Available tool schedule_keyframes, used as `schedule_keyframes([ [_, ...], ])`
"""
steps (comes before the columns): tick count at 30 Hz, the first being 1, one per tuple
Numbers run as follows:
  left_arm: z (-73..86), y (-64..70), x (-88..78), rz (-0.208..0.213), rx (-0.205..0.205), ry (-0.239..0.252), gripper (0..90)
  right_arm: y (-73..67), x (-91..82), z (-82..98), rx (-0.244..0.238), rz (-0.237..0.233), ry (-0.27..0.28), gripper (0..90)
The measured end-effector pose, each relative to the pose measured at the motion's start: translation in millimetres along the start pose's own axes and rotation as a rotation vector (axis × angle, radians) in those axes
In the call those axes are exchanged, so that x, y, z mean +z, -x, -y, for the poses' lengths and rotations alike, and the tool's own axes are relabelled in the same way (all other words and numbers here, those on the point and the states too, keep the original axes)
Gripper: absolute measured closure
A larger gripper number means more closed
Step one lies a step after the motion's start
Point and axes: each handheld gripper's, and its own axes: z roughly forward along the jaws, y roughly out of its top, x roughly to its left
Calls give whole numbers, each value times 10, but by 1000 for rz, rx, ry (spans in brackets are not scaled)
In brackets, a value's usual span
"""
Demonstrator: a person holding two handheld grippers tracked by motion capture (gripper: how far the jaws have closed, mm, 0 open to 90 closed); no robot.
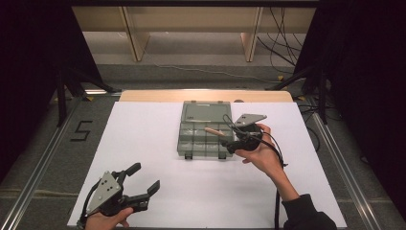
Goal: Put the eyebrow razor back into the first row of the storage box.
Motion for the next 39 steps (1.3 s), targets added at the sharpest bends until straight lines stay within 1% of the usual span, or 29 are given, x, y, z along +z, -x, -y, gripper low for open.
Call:
schedule_keyframes([
  [1,0,-1,0,0,0,0,161,-4,-8,13,4,-1,9,313],
  [4,0,-1,0,-1,0,0,161,-15,-51,42,18,-11,10,306],
  [7,0,-1,0,-1,0,0,161,-17,-75,71,15,-6,45,306],
  [8,1,-1,1,-1,0,0,161,-23,-79,79,16,-12,47,303],
  [11,1,-1,1,-1,0,0,161,-46,-110,109,32,-7,45,294],
  [14,1,-2,1,-2,-1,1,161,-51,-140,145,24,-7,60,291],
  [15,1,-3,1,-2,0,0,161,-58,-149,148,33,-10,57,291],
  [16,1,-3,1,-2,0,0,161,-55,-163,161,17,-9,70,289],
  [17,1,-2,1,-1,1,0,161,-69,-175,164,32,-6,71,286],
  [19,1,-1,1,-1,0,0,161,-87,-201,176,45,-12,80,287],
  [22,1,-3,1,-2,0,0,161,-108,-237,200,40,-10,93,287],
  [25,1,-3,1,-1,0,1,161,-138,-275,238,51,-16,110,287],
  [27,1,-2,1,0,0,1,161,-142,-278,244,52,-10,115,287],
  [29,1,-2,1,-1,1,0,161,-150,-290,262,52,-19,114,287],
  [31,1,-2,2,-1,0,1,161,-155,-311,279,53,-8,124,287],
  [32,1,-2,2,-1,1,0,161,-159,-322,286,57,-15,123,286],
  [36,2,-2,1,-1,0,1,161,-168,-359,309,63,-12,142,283],
  [37,2,-2,1,-1,0,1,161,-178,-379,325,75,-22,145,282],
  [39,2,-1,1,-1,0,0,161,-185,-388,333,82,-26,146,282],
])
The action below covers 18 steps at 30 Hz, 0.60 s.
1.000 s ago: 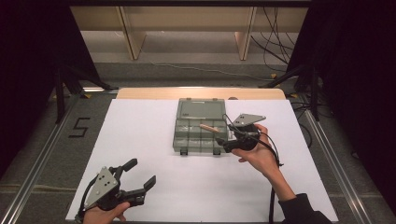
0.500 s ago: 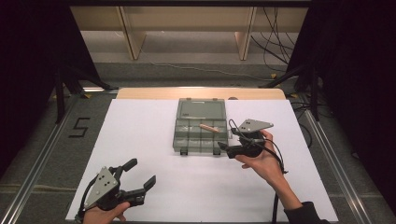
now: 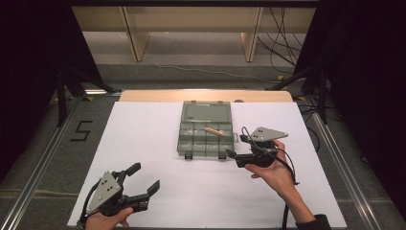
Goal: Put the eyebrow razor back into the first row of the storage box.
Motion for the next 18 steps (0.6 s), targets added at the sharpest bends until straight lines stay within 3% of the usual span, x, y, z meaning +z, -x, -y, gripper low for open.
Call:
schedule_keyframes([
  [18,1,1,1,1,1,-2,161,-50,-106,151,26,-2,26,269],
])
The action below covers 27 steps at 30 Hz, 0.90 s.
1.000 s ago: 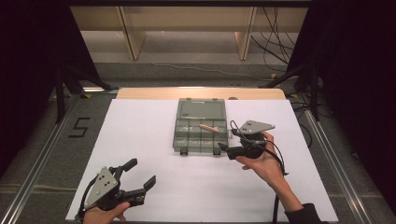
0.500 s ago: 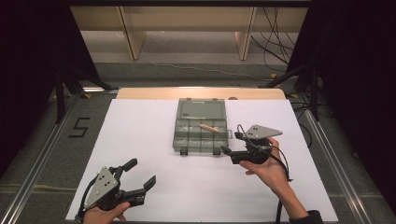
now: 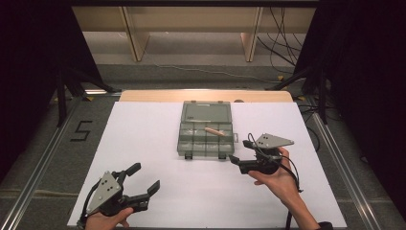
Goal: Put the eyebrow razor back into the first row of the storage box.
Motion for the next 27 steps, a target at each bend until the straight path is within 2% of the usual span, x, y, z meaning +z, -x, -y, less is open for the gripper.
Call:
schedule_keyframes([
  [5,1,0,1,0,-2,0,161,-39,-33,50,16,-13,17,263],
  [15,3,0,3,2,0,-2,161,-108,-90,112,21,-19,22,246],
  [19,4,1,4,3,1,-5,161,-144,-107,129,19,-35,19,245],
  [27,4,1,4,3,1,-6,161,-181,-149,170,20,-23,44,247],
])
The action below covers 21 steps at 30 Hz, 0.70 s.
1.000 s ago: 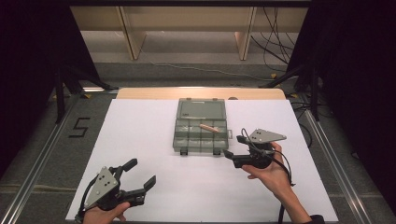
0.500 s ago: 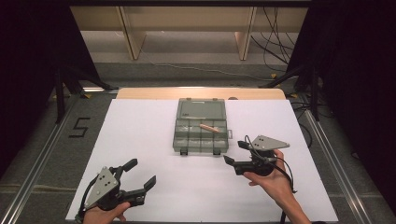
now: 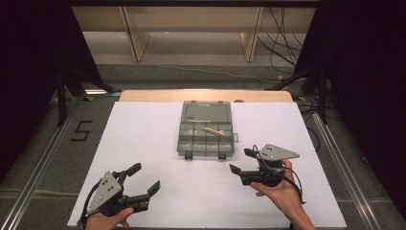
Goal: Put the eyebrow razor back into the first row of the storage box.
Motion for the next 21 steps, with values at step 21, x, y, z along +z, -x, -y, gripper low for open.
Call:
schedule_keyframes([
  [21,2,3,-2,1,0,-1,161,-56,-129,117,16,17,8,244],
])
